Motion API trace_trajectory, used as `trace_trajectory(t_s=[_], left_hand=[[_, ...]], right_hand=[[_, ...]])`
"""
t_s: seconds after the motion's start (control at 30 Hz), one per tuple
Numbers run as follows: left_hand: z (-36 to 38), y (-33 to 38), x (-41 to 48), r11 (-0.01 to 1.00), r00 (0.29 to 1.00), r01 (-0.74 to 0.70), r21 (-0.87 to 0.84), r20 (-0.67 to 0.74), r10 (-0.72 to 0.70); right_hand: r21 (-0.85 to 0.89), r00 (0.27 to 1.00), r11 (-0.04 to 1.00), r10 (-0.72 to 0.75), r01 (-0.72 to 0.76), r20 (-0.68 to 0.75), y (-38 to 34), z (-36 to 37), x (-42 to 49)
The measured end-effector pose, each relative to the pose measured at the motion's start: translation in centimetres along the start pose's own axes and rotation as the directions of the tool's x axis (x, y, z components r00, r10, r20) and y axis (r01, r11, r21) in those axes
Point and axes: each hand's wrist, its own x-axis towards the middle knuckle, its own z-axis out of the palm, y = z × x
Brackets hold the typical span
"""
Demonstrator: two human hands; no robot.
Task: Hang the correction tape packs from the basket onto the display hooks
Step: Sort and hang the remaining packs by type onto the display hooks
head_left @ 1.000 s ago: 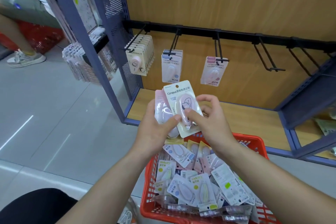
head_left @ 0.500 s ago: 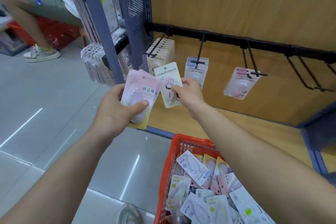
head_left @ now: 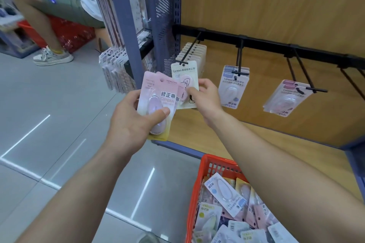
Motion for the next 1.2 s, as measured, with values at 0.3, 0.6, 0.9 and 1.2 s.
trace_trajectory(t_s=[0.3,0.6,0.9,1.2], left_hand=[[0.9,-0.1,-0.1,0.998,0.998,0.053,-0.043,0.033,-0.052],[6.2,1.2,-1.7,0.998,0.962,0.046,-0.038,0.269,-0.034],[16.0,3.9,-7.8,0.993,0.864,0.063,-0.098,0.503,-0.006],[21.4,5.1,-10.4,0.997,0.841,0.036,-0.061,0.542,0.003]], right_hand=[[-0.297,0.986,0.946,0.097,-0.133,-0.133,-1.9,-0.2,0.9],[0.03,0.991,0.994,0.097,-0.1,0.09,-3.6,-8.5,-13.2],[0.01,0.989,0.995,0.097,-0.099,0.108,-3.2,-19.7,-19.1],[0.057,0.975,0.992,0.119,-0.11,-0.189,-2.6,-29.7,-20.9]])
